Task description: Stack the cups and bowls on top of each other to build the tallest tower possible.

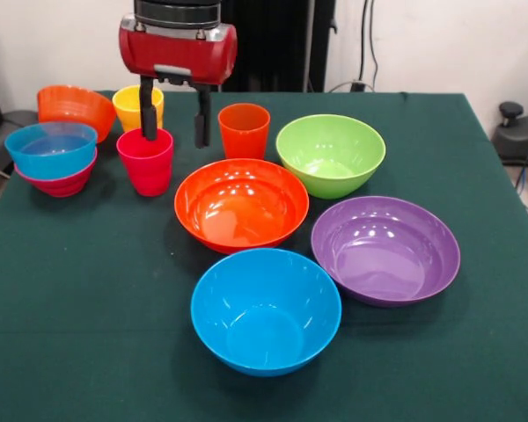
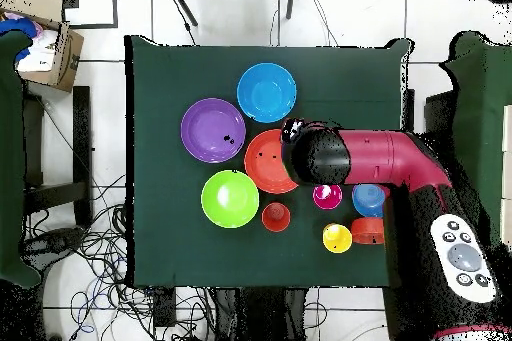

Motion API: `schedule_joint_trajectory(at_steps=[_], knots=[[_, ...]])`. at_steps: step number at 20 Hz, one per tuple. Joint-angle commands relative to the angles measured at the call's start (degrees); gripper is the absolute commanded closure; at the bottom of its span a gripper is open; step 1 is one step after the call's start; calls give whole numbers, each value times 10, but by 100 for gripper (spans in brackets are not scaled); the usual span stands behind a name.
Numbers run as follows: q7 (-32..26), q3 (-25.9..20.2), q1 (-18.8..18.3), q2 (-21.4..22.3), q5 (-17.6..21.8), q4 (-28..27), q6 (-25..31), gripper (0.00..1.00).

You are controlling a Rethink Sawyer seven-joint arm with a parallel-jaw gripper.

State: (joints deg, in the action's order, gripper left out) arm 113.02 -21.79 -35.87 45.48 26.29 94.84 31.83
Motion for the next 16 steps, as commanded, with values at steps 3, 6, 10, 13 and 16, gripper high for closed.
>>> schedule_joint_trajectory(at_steps=[3, 6, 10, 13, 16], knots=[[-132, -61, -39, 9, 33, 27, 25, 0], [-121, -61, -38, 5, 43, 24, 21, 0], [-98, -52, -23, -12, 59, 7, 17, 0], [-81, -38, -8, -26, 71, -8, 11, 0], [-63, -25, 8, -42, 85, -24, 4, 0]])
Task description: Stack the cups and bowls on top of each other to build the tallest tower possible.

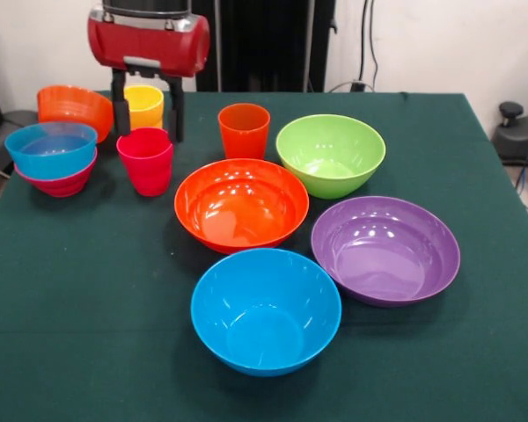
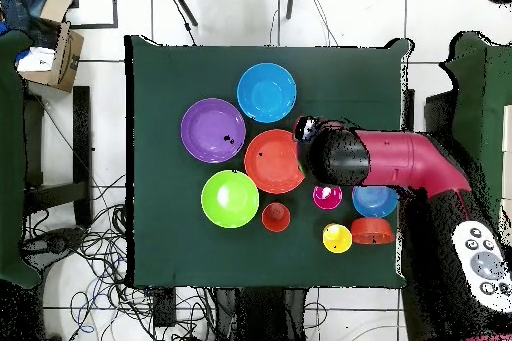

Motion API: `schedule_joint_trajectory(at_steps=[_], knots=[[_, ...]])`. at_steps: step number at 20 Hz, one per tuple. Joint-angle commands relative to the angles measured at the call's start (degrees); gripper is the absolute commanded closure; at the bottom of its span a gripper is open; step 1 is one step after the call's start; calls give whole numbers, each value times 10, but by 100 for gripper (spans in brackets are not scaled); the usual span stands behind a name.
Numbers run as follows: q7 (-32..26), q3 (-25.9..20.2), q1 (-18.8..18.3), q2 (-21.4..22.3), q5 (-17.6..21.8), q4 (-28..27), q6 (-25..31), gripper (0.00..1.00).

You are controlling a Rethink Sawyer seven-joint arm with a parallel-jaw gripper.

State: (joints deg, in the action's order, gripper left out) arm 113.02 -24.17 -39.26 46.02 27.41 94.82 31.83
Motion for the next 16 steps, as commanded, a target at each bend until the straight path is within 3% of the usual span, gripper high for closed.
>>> schedule_joint_trajectory(at_steps=[1, 11, 16], knots=[[-60, -1, 43, -48, 76, -25, 3, 0], [-22, 3, 71, -64, 66, -53, 13, 0], [1, 31, 102, -101, 93, -85, -3, 0]])
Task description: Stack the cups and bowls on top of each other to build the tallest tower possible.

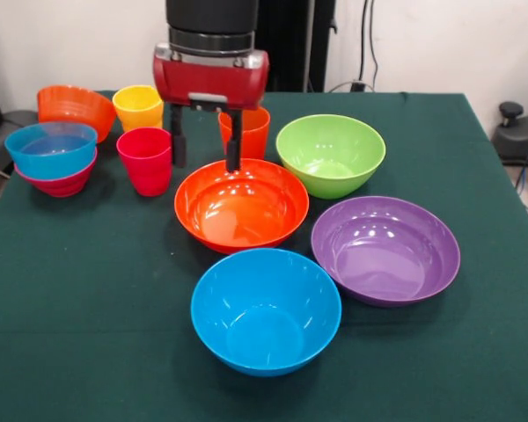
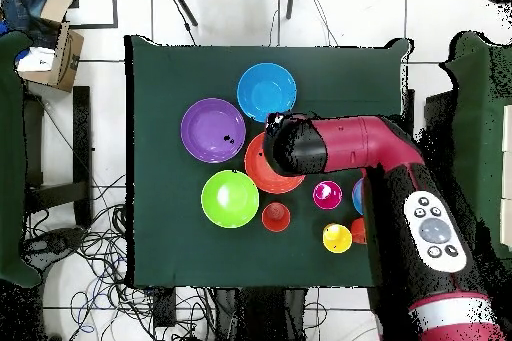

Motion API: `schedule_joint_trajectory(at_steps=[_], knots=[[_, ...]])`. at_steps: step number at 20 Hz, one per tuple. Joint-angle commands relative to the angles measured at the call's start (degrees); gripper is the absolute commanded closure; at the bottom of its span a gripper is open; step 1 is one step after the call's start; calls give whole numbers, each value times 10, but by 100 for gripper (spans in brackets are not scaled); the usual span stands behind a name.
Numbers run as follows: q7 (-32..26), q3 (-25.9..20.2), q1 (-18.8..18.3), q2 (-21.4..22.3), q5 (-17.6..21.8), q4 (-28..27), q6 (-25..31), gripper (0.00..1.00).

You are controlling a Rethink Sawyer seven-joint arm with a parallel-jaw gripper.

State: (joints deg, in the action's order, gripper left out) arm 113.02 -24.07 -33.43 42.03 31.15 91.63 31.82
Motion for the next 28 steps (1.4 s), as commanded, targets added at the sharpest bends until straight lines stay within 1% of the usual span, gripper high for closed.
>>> schedule_joint_trajectory(at_steps=[1, 2, 5, 10, 14, 17, 24, 28], knots=[[6, 36, 50, -69, 61, -59, -9, 0], [13, 45, 59, -79, 67, -69, -15, 0], [14, 55, 68, -92, 71, -77, -20, 0], [-15, 47, 45, -93, 71, -61, -40, 0], [-16, 61, 44, -122, 96, -77, -55, 0], [-21, 63, 40, -132, 103, -82, -65, 0], [-47, 46, 19, -121, 98, -61, -65, 0], [-41, 52, 24, -133, 105, -74, -67, 0]])
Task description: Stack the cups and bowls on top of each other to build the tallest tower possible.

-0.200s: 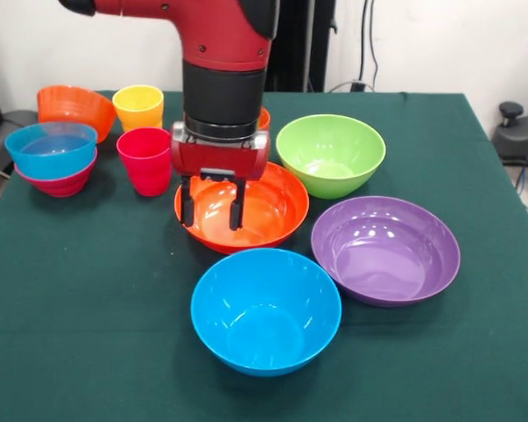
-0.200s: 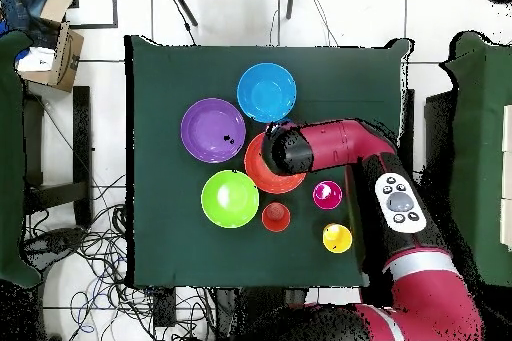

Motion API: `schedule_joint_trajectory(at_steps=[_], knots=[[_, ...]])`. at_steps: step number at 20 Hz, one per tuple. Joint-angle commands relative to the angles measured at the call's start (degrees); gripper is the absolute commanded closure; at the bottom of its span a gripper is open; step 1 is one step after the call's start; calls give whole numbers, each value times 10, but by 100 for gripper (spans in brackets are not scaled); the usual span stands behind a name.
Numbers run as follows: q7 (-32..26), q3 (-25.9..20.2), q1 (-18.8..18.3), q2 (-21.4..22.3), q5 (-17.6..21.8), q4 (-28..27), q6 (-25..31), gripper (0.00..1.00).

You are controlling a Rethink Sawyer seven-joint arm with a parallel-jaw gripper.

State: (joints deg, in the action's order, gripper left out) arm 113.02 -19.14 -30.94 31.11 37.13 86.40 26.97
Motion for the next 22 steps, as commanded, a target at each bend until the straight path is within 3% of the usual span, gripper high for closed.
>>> schedule_joint_trajectory(at_steps=[1, 22], knots=[[-40, 4, 0, -26, 47, -25, -19, 0], [-32, 19, 20, -101, 79, -72, -54, 0]])
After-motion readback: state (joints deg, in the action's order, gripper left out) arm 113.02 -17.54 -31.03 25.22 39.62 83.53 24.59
